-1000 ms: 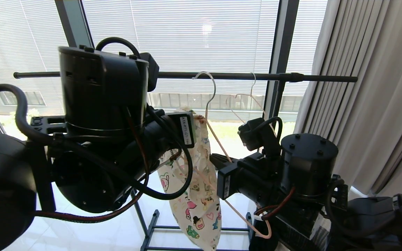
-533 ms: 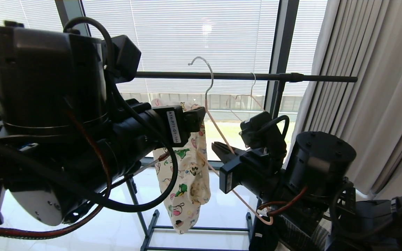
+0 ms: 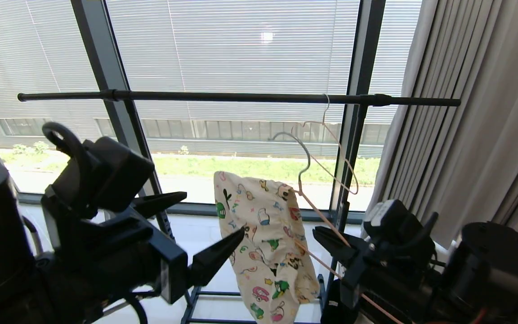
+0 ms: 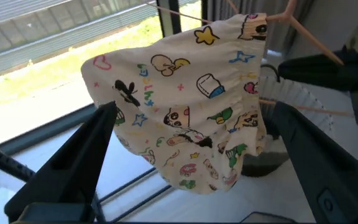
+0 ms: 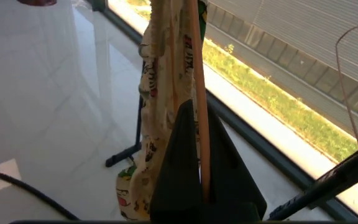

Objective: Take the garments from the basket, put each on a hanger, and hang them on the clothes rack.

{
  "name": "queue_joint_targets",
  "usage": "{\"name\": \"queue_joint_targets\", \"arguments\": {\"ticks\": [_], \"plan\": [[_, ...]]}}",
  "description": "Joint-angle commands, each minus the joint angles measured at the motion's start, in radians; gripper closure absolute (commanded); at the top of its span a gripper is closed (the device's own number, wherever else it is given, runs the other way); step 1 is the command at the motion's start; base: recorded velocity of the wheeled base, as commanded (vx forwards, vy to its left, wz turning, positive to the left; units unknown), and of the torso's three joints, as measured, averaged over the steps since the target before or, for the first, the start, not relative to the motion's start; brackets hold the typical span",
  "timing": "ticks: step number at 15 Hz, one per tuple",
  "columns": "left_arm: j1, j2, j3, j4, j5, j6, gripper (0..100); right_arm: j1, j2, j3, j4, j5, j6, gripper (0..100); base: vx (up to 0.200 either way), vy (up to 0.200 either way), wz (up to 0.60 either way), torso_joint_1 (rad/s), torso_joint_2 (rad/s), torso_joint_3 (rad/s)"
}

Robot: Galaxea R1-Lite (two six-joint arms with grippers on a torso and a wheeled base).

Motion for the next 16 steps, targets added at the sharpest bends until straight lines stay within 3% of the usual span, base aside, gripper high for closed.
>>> {"name": "queue_joint_targets", "arguments": {"ticks": [1, 3, 5, 6, 8, 11, 16], "plan": [[0.005, -0.074, 0.087, -0.011, -0.101, 0.106, 0, 0.002, -0.148, 0.148, -0.006, 0.063, -0.057, 100, 0.000, 0.000, 0.00, 0.000, 0.00, 0.000], [0.005, -0.082, 0.138, -0.011, -0.259, 0.240, 0, 0.016, -0.189, 0.232, -0.006, 0.112, -0.088, 100, 0.000, 0.000, 0.00, 0.000, 0.00, 0.000], [0.005, -0.080, 0.170, -0.011, -0.390, 0.303, 0, 0.084, -0.207, 0.294, -0.008, 0.130, -0.115, 100, 0.000, 0.000, 0.00, 0.000, 0.00, 0.000], [-0.008, -0.079, 0.182, -0.011, -0.413, 0.304, 0, 0.143, -0.209, 0.315, -0.006, 0.129, -0.118, 100, 0.000, 0.000, 0.00, 0.000, 0.00, 0.000], [-0.038, -0.079, 0.223, -0.011, -0.417, 0.306, 0, 0.248, -0.203, 0.329, -0.006, 0.129, -0.126, 100, 0.000, 0.000, 0.00, 0.000, 0.00, 0.000], [-0.074, -0.074, 0.294, -0.011, -0.417, 0.306, 0, 0.298, -0.189, 0.323, -0.006, 0.129, -0.163, 100, 0.000, 0.000, 0.00, 0.000, 0.00, 0.000], [-0.080, -0.027, 0.302, -0.011, -0.416, 0.306, 0, 0.392, -0.177, 0.304, -0.006, 0.120, -0.175, 100, 0.000, 0.000, 0.00, 0.000, 0.00, 0.000]]}}
